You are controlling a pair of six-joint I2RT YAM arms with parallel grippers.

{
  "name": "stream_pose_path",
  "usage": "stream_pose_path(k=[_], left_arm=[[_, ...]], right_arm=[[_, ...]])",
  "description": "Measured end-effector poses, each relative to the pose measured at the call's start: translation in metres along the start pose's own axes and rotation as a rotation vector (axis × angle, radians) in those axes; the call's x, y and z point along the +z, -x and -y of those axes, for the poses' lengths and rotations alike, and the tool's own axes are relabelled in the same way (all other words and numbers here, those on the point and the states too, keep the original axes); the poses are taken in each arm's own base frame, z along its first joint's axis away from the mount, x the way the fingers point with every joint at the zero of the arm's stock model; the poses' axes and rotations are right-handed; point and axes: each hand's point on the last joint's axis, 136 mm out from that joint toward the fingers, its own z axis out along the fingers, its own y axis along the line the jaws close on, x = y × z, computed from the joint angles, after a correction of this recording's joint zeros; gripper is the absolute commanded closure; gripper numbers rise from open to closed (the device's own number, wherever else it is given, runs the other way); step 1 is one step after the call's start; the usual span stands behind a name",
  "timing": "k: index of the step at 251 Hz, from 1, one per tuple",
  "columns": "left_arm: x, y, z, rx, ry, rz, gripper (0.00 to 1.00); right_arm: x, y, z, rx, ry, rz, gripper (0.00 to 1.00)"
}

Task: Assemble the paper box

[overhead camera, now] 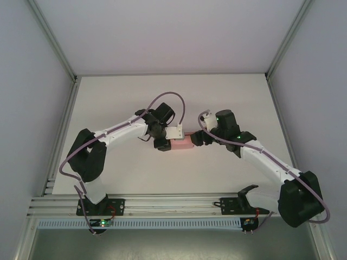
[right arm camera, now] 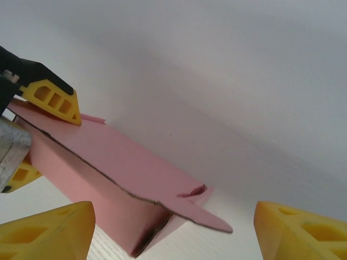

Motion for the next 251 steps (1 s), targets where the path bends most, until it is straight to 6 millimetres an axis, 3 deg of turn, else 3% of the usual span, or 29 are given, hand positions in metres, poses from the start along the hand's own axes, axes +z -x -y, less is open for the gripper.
stream_pose_path(k=[39,115,189,251], left_arm=[[0.004,0.000,-0.007,-0.003,-0.014,-0.006,0.51],[0.007,-0.002,-0.010,0.012,-0.037,-0.007,0.50],[0.007,-0.003,-0.008,0.014,-0.043,-0.009,0.51],[0.007,-0.002,-0.010,0.012,-0.045,-0.014,0.51]], right_arm=[[0.005,0.005,0.002,-0.053,-0.002,-0.019,0.40],[0.010,0.000,0.005,-0.087,0.002,-0.074,0.46],[0.015,0.004,0.008,-0.074,-0.003,-0.112,0.72],[0.011,0.000,0.013,-0.030,-0.039,-0.165,0.75]])
